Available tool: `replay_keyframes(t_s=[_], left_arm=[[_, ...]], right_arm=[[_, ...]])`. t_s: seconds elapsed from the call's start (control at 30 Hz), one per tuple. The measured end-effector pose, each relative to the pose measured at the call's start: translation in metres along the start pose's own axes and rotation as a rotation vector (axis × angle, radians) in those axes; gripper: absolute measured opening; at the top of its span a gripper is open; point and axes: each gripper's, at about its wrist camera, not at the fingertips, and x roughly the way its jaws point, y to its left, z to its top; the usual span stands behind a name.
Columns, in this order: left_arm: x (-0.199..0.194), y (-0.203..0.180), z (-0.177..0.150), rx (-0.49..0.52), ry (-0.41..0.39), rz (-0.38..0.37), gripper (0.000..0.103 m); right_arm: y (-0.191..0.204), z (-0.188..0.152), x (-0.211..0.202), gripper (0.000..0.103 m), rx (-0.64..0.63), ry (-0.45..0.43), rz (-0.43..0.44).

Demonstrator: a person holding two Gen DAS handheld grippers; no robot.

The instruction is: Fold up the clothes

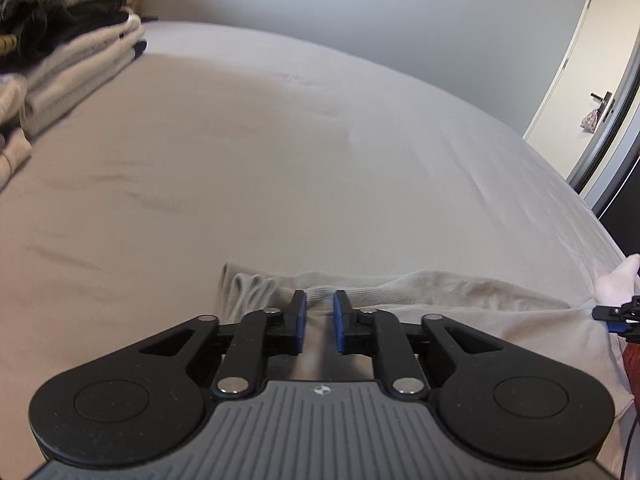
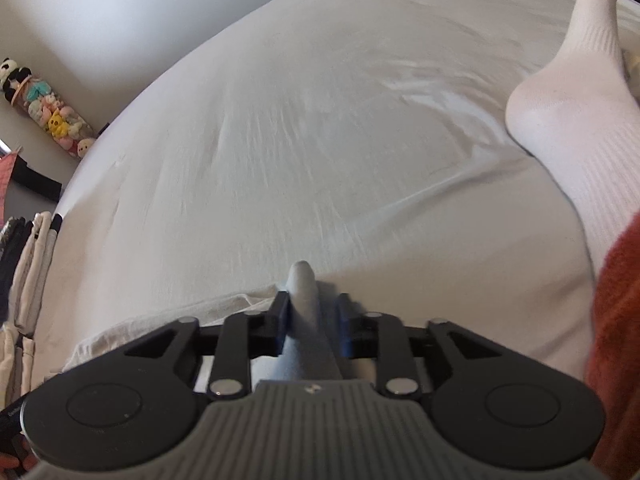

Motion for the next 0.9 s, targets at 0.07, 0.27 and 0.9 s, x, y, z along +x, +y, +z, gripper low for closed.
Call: replay_keyframes(t_s=[0.07,0.27,0.9], left_arm=[[-0.009,-0.006,0.000,0.021,-0.028,-0.009,0.021],[-0.029,-0.052,-0.005,0.174,-0.008,-0.100,0.021],[0.073,-0.171,-0.007,0.354,0.242,-0.097,0.017]], right_arm=[[-0.002,-0.003,-0.010,0.036,-0.011,0.002,0.009],[-0.012,-0.014,-0.025,0.040,-0.021,0.075,0.013],[-0.026,-0.031,-0.015,0.023,0.033,0.215,0.074]])
